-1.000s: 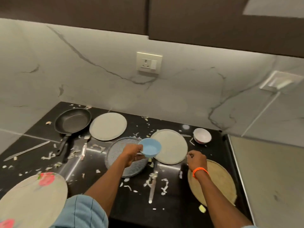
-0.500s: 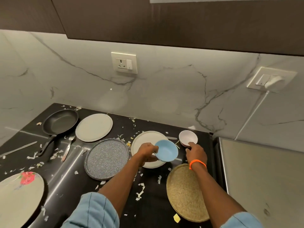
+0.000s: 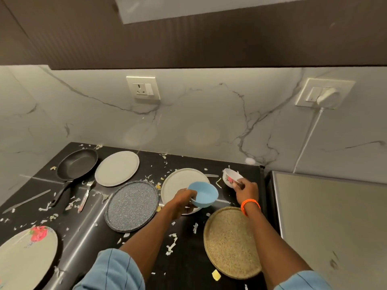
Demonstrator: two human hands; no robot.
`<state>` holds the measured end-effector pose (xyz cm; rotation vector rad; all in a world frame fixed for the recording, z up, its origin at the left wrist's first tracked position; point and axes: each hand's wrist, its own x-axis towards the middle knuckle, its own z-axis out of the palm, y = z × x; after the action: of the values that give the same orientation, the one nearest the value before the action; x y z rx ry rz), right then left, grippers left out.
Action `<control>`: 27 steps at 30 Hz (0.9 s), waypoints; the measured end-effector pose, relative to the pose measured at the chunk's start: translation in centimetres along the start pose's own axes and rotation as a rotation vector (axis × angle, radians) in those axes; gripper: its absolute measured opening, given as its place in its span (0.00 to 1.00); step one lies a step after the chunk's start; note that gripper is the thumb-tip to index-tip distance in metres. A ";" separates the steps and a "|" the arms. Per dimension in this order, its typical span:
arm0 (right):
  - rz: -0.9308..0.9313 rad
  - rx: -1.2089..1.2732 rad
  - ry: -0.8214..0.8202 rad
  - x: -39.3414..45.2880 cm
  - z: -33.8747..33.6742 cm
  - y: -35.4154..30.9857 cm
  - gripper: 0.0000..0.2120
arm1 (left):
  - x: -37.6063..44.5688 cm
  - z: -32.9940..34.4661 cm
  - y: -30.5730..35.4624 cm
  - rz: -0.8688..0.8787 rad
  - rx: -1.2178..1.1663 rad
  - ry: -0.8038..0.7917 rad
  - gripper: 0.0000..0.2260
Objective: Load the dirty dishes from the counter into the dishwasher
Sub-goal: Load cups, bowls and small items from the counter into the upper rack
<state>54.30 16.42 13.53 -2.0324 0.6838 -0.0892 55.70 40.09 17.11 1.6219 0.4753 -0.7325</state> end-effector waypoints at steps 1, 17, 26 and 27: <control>0.015 0.080 -0.005 -0.3 -0.6 0.1 0.06 | -0.3 0.5 0.2 0.001 -0.027 -0.013 0.22; 0.249 1.277 0.033 -14.9 -11.3 2.5 0.21 | -7.8 8.7 -2.3 -0.014 -0.618 -0.455 0.28; 0.246 1.183 0.047 -26.8 -10.6 3.7 0.27 | -14.2 7.7 -6.5 -0.049 -0.583 -0.642 0.33; 0.252 1.178 0.051 -28.0 -10.4 3.6 0.27 | -14.6 7.3 -7.0 -0.059 -0.564 -0.651 0.33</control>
<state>25.76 21.00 22.02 -0.8141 0.6746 -0.3127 39.11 35.64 21.69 0.7852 0.2191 -1.0092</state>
